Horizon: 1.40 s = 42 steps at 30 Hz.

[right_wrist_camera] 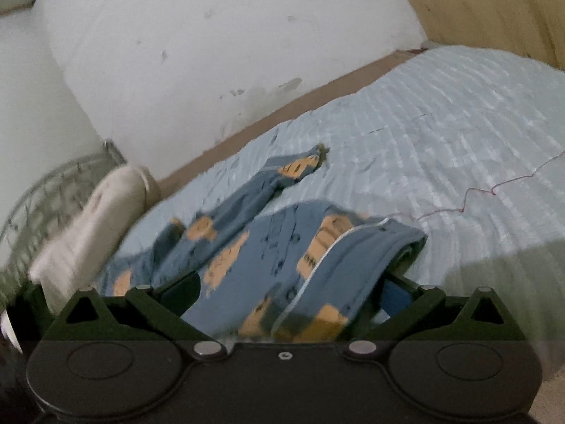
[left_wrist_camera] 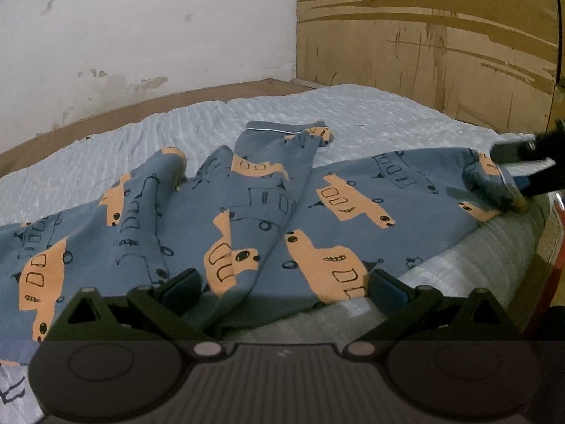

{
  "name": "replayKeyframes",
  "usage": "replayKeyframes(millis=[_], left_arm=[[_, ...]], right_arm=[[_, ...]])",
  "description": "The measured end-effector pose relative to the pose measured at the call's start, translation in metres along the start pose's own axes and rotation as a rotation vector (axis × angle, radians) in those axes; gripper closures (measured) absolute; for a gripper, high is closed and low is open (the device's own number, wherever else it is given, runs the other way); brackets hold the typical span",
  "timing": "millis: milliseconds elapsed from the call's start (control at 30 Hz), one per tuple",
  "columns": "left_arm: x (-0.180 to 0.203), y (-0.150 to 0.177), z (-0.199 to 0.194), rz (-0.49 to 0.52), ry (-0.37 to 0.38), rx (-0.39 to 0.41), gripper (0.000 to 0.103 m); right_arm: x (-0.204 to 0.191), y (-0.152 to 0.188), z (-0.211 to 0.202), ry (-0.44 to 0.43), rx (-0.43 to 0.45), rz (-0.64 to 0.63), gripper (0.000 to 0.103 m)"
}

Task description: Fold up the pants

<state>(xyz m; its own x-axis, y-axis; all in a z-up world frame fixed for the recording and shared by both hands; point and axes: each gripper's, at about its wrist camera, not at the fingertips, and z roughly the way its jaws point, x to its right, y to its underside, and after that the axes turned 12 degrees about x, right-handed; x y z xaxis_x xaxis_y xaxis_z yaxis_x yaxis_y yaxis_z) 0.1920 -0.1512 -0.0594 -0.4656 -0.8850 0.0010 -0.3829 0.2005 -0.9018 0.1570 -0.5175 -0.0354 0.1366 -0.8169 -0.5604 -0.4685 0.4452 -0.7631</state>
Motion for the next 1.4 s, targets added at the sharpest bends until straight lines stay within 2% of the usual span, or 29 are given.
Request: replayKeyframes(millis=[300, 400, 467, 533, 667, 767, 800, 900, 1000, 1100, 1200, 1300, 1367, 1400], left_arm=[[0.000, 0.001, 0.001, -0.003, -0.002, 0.005, 0.001], [0.000, 0.001, 0.000, -0.006, -0.001, 0.005, 0.001], [0.001, 0.001, 0.000, -0.009, -0.001, 0.006, 0.001], [0.001, 0.001, 0.001, -0.009, -0.002, 0.007, 0.001], [0.001, 0.001, 0.000, -0.010, -0.002, 0.007, 0.001], [0.001, 0.001, 0.000, -0.010, -0.001, 0.007, 0.001], [0.001, 0.001, 0.000, -0.011, -0.001, 0.007, 0.001], [0.001, 0.001, 0.000, -0.007, -0.002, 0.008, 0.001], [0.001, 0.001, 0.000, -0.012, -0.003, 0.008, 0.001], [0.001, 0.001, 0.000, -0.016, -0.001, 0.010, 0.001], [0.000, 0.000, -0.001, -0.018, 0.006, 0.009, 0.001], [-0.002, -0.004, -0.004, -0.036, 0.015, 0.008, 0.001], [-0.005, -0.008, -0.009, -0.059, 0.029, 0.018, 0.001], [-0.005, -0.011, -0.013, -0.068, 0.034, 0.029, 0.001]], right_arm=[[0.025, -0.029, -0.003, 0.062, 0.062, 0.113, 0.010], [0.033, -0.031, 0.001, 0.107, 0.062, 0.128, 0.026], [0.038, -0.033, 0.006, 0.144, 0.056, 0.129, 0.052], [0.043, -0.035, 0.010, 0.181, 0.053, 0.120, 0.066], [0.045, -0.040, 0.018, 0.207, 0.051, 0.059, 0.076], [0.031, -0.046, 0.018, 0.200, 0.076, -0.066, 0.085], [0.021, -0.048, 0.014, 0.187, 0.108, -0.144, 0.085], [-0.017, -0.041, 0.009, 0.180, 0.177, -0.502, 0.085], [-0.029, -0.029, 0.016, 0.224, 0.136, -0.707, 0.084], [-0.017, -0.018, 0.029, 0.289, 0.062, -0.761, 0.083], [0.001, -0.007, 0.037, 0.337, 0.012, -0.752, 0.074], [0.009, 0.000, 0.039, 0.365, 0.005, -0.755, 0.060], [0.008, -0.002, 0.037, 0.391, 0.014, -0.761, 0.038], [0.005, -0.004, 0.036, 0.403, 0.021, -0.762, 0.032]])
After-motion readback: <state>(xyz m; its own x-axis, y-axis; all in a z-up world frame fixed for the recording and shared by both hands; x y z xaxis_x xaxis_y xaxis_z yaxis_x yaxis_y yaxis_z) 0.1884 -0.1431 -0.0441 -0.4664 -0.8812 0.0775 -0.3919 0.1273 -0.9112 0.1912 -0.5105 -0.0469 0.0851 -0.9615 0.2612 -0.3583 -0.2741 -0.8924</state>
